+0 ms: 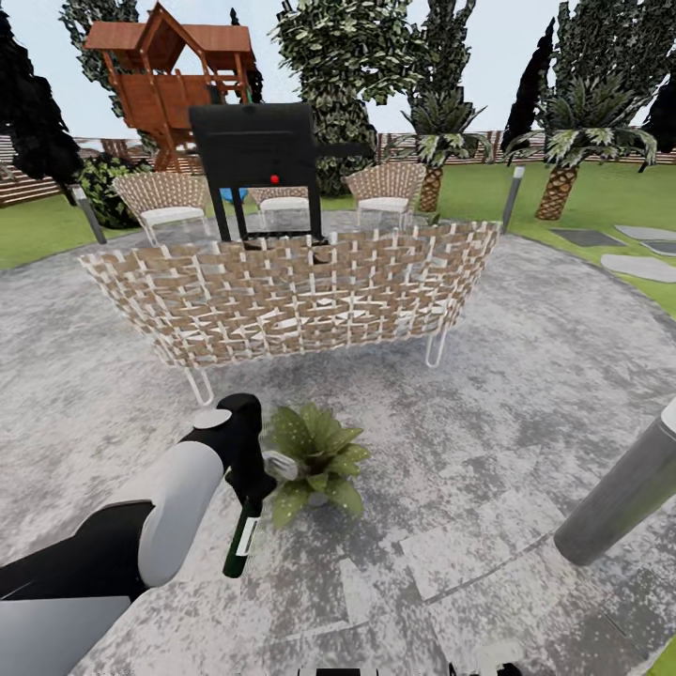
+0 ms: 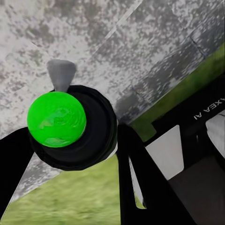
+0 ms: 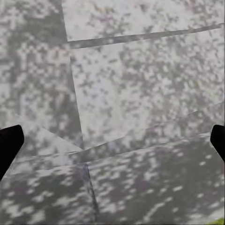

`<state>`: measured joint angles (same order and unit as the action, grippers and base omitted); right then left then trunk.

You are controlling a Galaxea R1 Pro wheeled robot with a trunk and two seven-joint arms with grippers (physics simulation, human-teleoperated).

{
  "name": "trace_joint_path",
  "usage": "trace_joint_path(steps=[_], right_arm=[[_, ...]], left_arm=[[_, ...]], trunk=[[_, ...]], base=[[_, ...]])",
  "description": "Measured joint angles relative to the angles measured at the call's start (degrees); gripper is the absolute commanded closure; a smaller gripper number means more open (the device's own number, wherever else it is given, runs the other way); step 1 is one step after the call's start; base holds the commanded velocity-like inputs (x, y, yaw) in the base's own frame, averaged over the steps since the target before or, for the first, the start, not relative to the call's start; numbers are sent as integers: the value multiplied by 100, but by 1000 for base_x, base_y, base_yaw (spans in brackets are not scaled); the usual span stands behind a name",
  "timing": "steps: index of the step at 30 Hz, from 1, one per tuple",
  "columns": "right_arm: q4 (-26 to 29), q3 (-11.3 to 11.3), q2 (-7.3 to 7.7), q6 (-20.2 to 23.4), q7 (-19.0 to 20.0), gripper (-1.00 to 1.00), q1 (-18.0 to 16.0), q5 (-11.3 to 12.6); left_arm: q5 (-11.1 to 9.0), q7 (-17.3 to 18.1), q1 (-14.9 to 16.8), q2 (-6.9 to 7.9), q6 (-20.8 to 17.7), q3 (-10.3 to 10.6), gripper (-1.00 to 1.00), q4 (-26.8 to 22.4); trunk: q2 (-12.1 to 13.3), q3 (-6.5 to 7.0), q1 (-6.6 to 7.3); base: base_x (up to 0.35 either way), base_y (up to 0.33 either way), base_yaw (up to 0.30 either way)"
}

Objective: Pick up the pesticide atomizer in the garden and spray insectifuge to fully cover both potted plants in the garden.

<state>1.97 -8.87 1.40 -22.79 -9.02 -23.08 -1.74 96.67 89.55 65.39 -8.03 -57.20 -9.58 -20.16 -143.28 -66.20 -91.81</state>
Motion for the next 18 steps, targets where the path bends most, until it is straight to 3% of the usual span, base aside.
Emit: trace_joint_path(steps=[6, 10, 12, 16, 18], right_arm=[[1, 2, 0, 1, 0, -100, 2, 0], [1, 2, 0, 1, 0, -100, 1, 0], [1, 0, 0, 1, 0, -100, 2, 0], [2, -1, -8, 0, 0, -100, 0, 0], [9, -1, -7, -5, 0, -100, 0, -1]], left_arm=[[-8, 0, -69, 53, 13, 5, 100, -81], [-147, 0, -137, 437, 106, -48, 100, -96], [-408, 0, -239, 548, 391, -72, 100, -171], [-1489, 1, -682, 677, 1153, -75, 100, -628], [-1915, 1, -979, 691, 1538, -70, 100, -786]], trunk=[[0, 0, 0], [0, 0, 0], [0, 0, 0], [0, -1, -1], [0, -1, -1]], base=[[-216, 275, 0], [-231, 258, 0], [-233, 250, 0], [-233, 249, 0], [-233, 249, 0]])
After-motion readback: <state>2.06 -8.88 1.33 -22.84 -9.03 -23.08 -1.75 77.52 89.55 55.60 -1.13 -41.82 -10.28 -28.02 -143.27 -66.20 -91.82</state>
